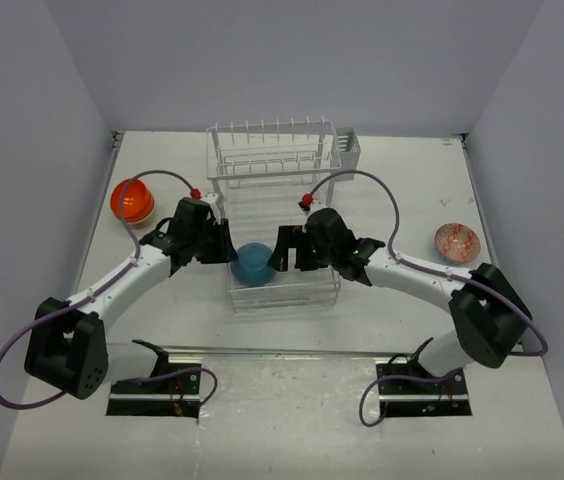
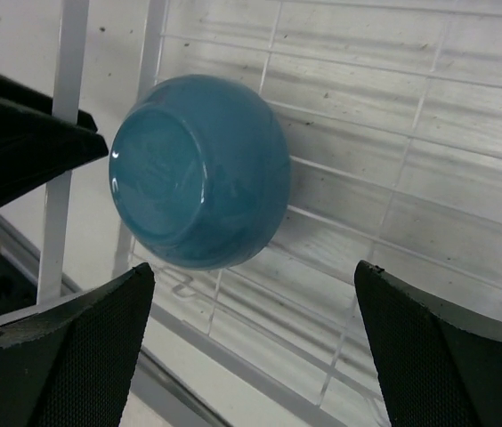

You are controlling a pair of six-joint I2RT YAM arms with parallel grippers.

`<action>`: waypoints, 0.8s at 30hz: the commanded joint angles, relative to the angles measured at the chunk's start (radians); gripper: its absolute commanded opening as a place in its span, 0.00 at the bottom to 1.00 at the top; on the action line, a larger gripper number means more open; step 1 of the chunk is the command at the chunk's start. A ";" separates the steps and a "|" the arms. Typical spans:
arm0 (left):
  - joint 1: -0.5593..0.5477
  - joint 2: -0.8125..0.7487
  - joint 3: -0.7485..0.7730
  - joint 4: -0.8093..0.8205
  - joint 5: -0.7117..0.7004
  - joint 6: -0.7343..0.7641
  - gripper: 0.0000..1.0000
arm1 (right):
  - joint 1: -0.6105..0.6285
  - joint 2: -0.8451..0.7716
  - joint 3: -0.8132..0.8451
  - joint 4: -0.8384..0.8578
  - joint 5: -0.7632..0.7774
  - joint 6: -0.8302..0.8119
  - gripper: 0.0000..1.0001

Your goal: Unload the bowls from the dish rack

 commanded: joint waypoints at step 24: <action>0.005 -0.026 0.016 -0.051 -0.050 0.021 0.37 | -0.097 0.179 -0.051 0.323 -0.384 0.118 0.96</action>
